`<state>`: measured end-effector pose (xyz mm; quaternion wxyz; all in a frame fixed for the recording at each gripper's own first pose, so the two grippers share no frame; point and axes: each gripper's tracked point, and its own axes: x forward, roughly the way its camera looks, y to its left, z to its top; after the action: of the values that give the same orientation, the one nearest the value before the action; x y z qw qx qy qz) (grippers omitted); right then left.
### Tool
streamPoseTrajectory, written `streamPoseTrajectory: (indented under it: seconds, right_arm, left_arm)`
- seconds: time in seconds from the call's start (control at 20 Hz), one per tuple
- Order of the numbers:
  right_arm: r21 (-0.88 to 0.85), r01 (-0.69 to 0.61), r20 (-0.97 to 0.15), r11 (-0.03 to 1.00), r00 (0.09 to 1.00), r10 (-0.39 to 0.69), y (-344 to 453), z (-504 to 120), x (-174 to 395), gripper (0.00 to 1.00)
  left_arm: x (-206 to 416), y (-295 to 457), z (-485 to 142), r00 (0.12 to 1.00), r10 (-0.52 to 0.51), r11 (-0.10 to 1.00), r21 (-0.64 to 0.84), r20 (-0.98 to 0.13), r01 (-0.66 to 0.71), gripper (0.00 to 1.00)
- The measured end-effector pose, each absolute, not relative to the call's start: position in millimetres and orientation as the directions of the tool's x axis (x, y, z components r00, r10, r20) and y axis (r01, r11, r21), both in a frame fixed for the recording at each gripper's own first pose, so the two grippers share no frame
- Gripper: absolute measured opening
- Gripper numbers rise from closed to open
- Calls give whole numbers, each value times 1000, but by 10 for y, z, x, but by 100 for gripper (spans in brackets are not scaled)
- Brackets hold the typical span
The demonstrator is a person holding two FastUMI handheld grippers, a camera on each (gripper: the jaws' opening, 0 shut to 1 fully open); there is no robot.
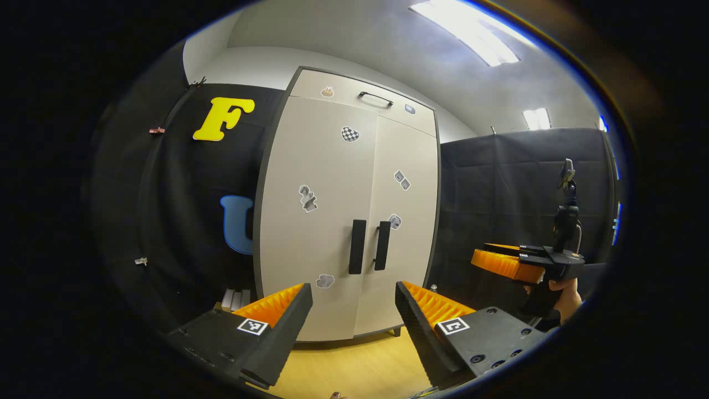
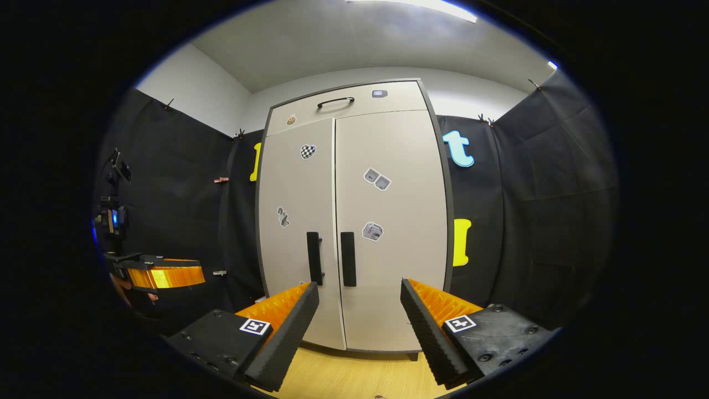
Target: Grab one shoe with the right hand and put it into the shoe cabinet, grab the other shoe with the left hand and put it into the shoe cabinet; then close the right door with the right hand and the left door with the left hand.
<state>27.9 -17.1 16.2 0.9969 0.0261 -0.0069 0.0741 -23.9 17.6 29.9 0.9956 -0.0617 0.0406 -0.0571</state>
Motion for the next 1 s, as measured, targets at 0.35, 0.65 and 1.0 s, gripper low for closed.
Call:
streamPoseTrajectory:
  seconds: [0.35, 0.65, 1.0]
  right_arm:
    - [59, -146, 23, 988, 989, 144, -190, 170, 298, 98]
    - [60, -150, 17, 987, 989, 149, -161, 147, 302, 98]
    - [59, -156, 18, 986, 988, 155, -124, 153, 313, 98]
  left_arm:
    - [-221, 166, 270, 990, -118, 987, -119, -82, 108, 95]
    - [-237, 191, 260, 990, -113, 987, -120, -84, 102, 95]
    - [-243, 237, 257, 991, -106, 987, -131, -81, 95, 95]
